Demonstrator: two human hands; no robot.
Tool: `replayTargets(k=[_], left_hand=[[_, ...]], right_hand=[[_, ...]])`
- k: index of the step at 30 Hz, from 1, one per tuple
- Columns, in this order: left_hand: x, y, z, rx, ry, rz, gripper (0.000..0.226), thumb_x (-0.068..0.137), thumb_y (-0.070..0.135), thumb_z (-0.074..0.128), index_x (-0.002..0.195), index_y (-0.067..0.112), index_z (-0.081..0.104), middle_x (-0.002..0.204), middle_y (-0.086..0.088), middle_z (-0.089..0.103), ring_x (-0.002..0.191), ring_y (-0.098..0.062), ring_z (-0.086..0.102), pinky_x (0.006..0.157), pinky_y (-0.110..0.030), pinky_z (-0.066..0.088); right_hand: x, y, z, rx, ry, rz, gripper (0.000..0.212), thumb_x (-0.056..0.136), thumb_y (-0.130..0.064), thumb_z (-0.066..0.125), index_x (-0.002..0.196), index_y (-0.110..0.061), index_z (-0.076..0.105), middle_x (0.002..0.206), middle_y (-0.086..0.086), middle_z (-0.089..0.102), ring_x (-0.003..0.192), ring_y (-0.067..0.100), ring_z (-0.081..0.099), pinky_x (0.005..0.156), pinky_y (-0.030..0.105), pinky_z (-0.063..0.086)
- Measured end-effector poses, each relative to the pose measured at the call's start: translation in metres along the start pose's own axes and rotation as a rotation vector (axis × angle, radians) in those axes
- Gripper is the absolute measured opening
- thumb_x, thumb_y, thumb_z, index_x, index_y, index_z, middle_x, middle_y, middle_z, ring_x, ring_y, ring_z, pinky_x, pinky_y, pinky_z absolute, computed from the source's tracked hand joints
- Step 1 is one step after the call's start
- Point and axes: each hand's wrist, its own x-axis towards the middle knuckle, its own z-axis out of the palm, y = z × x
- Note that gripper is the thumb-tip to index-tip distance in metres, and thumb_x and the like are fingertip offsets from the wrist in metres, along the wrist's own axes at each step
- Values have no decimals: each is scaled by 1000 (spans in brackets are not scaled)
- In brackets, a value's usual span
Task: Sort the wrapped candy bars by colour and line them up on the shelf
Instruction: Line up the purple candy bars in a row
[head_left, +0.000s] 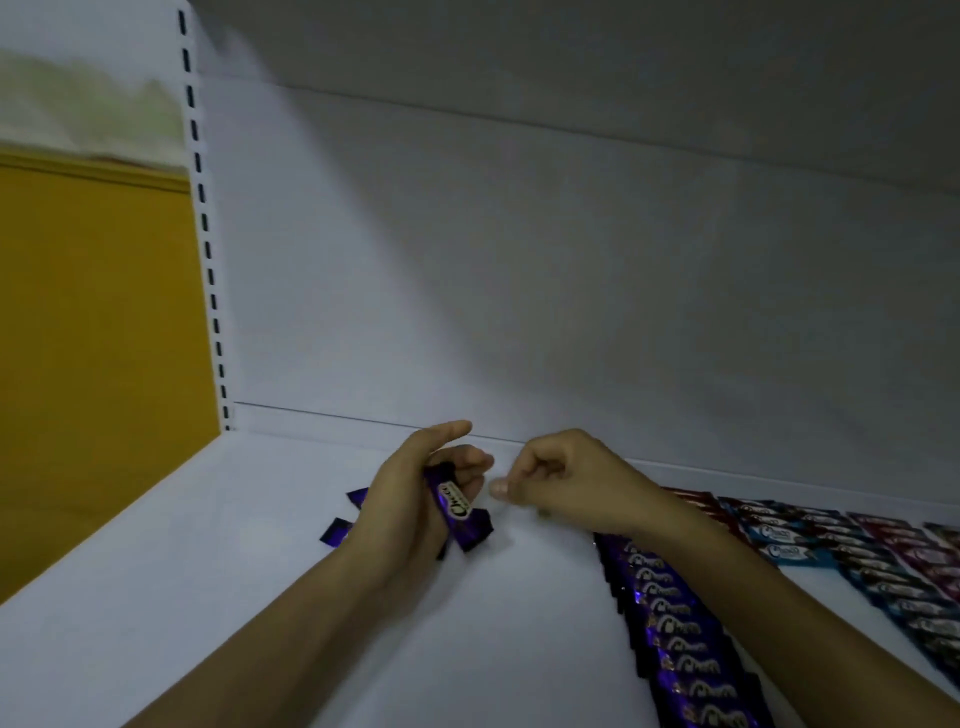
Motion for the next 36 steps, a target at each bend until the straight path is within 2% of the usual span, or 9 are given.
replayTargets(k=[6, 9, 13, 17, 22, 26, 29, 32, 36], left_hand=[[-8, 9, 2, -98, -73, 27, 23, 73, 24, 64, 88, 7, 66, 70, -9, 64, 80, -22, 70, 80, -44, 54], [-11, 7, 1, 279, -49, 229, 12, 88, 9, 57, 90, 11, 68, 87, -8, 72, 85, -24, 69, 72, -38, 57], [-14, -2, -6, 815, -58, 534, 10, 92, 24, 59, 97, 25, 68, 87, 3, 72, 83, -17, 67, 74, -31, 57], [-13, -6, -6, 888, -84, 540, 6, 91, 23, 61, 90, 24, 67, 78, 11, 72, 75, -5, 67, 70, -27, 56], [-13, -10, -7, 940, -56, 555, 10, 92, 22, 59, 90, 31, 62, 79, 17, 71, 76, -2, 66, 67, -22, 55], [-6, -5, -21, 1559, 21, 680, 29, 92, 45, 51, 120, 41, 47, 115, 25, 52, 105, 6, 45, 81, -7, 37], [-2, -9, -31, 1984, 52, 552, 62, 88, 67, 37, 143, 40, 27, 155, 11, 18, 144, -12, 10, 115, -33, 11], [-1, -13, -36, 2094, 62, 357, 82, 79, 83, 27, 148, 40, 14, 161, 6, -3, 148, -18, -10, 114, -54, -7], [-1, -12, -41, 2062, 58, 227, 81, 78, 84, 26, 147, 42, 15, 161, 3, 0, 148, -22, -4, 116, -55, 0]], right_hand=[[-11, -31, 21, 31, -101, -51, 27, 78, -41, 73, 70, -14, 74, 69, 7, 69, 65, 17, 64, 72, 40, 54], [-12, -33, 11, 95, -21, -54, 17, 82, -26, 72, 72, -12, 71, 70, 6, 71, 67, 18, 67, 74, 43, 54], [-11, -31, -8, 199, 156, -65, 9, 81, -21, 73, 78, -13, 70, 71, 1, 72, 65, 13, 68, 64, 25, 55], [-8, -31, -8, 344, 290, -164, 3, 81, -15, 72, 82, -13, 69, 72, -1, 71, 68, 12, 68, 64, 18, 54], [-5, -28, -5, 367, 172, -180, 6, 84, -13, 68, 80, -17, 71, 77, -3, 73, 76, 7, 68, 70, 13, 50], [2, -7, -26, 84, 311, -117, 9, 84, -14, 69, 91, -20, 71, 84, -5, 72, 78, 6, 67, 72, 12, 49], [4, 15, -28, -95, 267, -3, 9, 79, -17, 75, 86, -19, 70, 79, -4, 71, 76, 10, 67, 76, 24, 52], [7, 31, -21, -227, 154, 43, 11, 78, -19, 76, 88, -20, 75, 85, -3, 73, 81, 12, 67, 82, 29, 53], [9, 42, -18, -305, 105, 54, 17, 78, -20, 77, 94, -22, 75, 93, -5, 73, 84, 6, 65, 85, 24, 51]])
